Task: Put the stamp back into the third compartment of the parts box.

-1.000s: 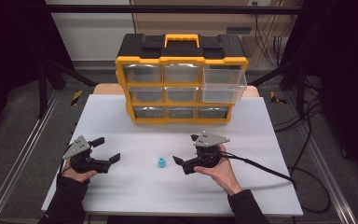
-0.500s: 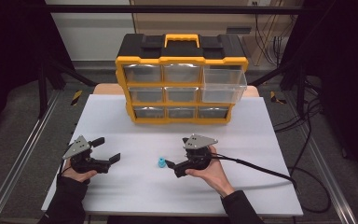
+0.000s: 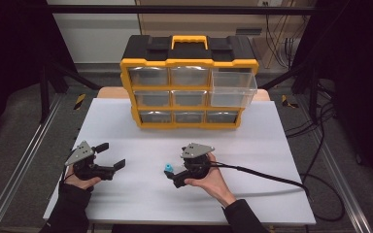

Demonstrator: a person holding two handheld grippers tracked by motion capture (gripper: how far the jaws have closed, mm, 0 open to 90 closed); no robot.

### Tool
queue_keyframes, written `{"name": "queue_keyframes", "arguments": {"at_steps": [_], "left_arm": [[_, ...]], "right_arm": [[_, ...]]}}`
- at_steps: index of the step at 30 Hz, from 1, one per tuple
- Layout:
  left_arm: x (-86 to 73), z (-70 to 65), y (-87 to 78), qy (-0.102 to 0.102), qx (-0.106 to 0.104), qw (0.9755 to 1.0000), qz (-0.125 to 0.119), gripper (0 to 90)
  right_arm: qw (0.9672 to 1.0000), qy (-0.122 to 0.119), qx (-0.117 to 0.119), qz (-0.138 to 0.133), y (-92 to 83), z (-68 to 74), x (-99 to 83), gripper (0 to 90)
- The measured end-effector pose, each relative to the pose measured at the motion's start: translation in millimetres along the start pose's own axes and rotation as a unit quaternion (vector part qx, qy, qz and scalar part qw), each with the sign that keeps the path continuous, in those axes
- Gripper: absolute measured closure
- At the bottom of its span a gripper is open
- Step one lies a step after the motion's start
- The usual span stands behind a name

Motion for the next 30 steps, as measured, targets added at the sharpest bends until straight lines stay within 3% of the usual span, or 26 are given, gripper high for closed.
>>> {"name": "queue_keyframes", "arguments": {"at_steps": [16,21,30], "left_arm": [[0.0,0.7,0.0,-0.001,0.002,1.0,0.0,1.1],[0.3,0.6,-0.1,0.0,0.003,1.0,0.0,1.1],[0.6,0.6,-0.5,0.0,0.003,1.0,-0.001,1.1]], "right_arm": [[0.9998,0.012,-0.007,0.016,12.0,-2.2,-6.2,0.7],[0.9997,0.0,-0.011,0.023,17.4,-0.5,-5.8,0.7],[0.9992,0.0,-0.015,0.036,28.1,-0.3,-9.6,2.5]]}}
Point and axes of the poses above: each handheld gripper's, and its own axes: y roughly forward along the jaws, x roughly out of its top, z roughly to its left, the point moved 9 cm from there along y, roughly forward along the jaws, and after that the axes turned 8 degrees about -x, right-handed, at the moved point
